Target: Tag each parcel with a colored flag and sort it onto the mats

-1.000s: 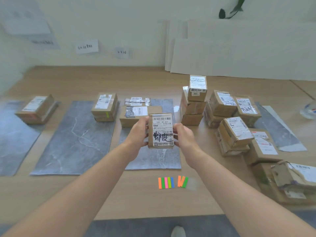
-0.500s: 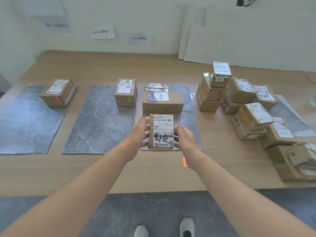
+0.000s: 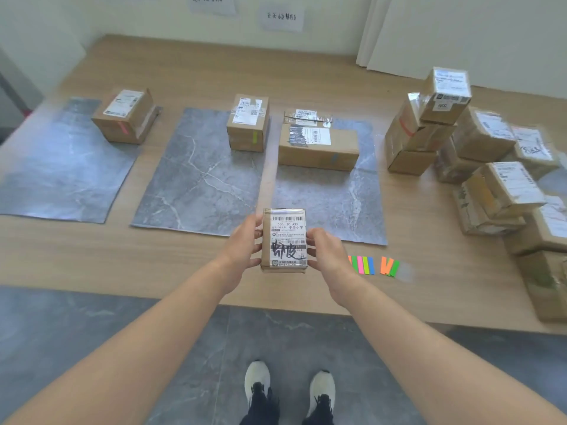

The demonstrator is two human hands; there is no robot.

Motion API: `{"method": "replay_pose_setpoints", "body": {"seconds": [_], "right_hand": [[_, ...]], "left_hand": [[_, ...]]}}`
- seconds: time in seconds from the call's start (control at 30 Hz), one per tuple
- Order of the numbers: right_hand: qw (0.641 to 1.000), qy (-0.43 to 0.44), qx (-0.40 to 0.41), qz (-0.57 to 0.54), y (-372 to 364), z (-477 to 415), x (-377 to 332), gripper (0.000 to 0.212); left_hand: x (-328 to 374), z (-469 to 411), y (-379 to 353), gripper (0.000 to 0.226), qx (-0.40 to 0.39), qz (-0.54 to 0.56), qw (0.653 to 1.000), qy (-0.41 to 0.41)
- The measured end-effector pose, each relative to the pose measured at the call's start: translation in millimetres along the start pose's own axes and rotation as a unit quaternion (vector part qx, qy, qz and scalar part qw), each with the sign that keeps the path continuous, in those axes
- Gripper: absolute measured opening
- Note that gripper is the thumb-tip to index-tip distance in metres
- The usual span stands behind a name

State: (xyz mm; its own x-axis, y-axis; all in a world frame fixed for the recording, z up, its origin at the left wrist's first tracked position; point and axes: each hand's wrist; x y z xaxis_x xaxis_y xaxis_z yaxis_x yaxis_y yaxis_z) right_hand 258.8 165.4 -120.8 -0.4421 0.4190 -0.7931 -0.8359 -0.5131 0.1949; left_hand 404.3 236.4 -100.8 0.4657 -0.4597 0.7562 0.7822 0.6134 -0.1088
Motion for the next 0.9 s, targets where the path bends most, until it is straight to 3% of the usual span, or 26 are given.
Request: {"method": "replay_pose_setpoints", "body": {"seconds": [0.17, 0.43, 0.7, 0.9], "right_hand": [[1.0, -0.025, -0.012, 0.009, -12, -4, 24, 0.038], [0.998, -0.058, -0.018, 0.013, -20, -9, 45, 0.036], [0.996, -0.077, -0.019, 0.027, -23, -14, 59, 0.037], [0.996, -0.08, -0.015, 0.026, -20, -16, 59, 0.034]], "left_hand": [[-27, -9, 10, 0.026, 0.007, 0.01, 0.999, 0.029], [-55, -26, 19, 0.048, 0.006, -0.012, 0.998, 0.056], [-65, -34, 20, 0.032, -0.005, -0.018, 0.998, 0.061], [-62, -38, 19, 0.041, 0.003, -0.029, 0.998, 0.055]]}}
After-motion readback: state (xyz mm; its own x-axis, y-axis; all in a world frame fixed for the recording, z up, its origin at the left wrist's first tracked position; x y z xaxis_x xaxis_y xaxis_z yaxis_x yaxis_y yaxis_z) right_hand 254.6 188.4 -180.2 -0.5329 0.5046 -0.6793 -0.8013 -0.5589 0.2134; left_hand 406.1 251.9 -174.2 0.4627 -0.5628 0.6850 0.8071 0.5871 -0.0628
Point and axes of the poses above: each hand's wrist, its own z-axis away from the middle knuckle, its own y-axis out of the back of the hand, x = y × z, and after that the axes turned 7 degrees about z, right-handed
